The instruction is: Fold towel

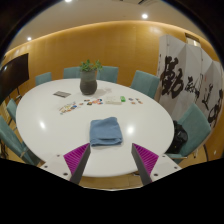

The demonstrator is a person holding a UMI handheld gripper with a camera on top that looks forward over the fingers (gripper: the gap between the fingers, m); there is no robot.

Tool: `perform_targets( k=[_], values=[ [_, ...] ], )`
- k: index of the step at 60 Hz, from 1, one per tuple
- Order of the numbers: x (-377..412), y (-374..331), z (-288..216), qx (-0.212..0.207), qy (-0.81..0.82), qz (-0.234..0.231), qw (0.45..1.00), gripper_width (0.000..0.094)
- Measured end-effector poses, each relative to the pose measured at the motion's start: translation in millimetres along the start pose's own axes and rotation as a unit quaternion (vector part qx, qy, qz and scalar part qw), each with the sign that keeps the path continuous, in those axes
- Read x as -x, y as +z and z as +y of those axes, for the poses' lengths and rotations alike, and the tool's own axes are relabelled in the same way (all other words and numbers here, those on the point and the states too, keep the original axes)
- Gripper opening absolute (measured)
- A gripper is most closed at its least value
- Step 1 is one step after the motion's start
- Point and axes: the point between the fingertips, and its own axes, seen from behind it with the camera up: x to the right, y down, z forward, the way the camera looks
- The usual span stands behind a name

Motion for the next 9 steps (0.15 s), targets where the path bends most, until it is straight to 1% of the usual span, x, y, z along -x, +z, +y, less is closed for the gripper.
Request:
perform_targets(
  k=[9],
  values=[
    [11.5, -17.5, 0.2, -0.009, -0.007, -0.001, 1.0, 0.0868]
  ],
)
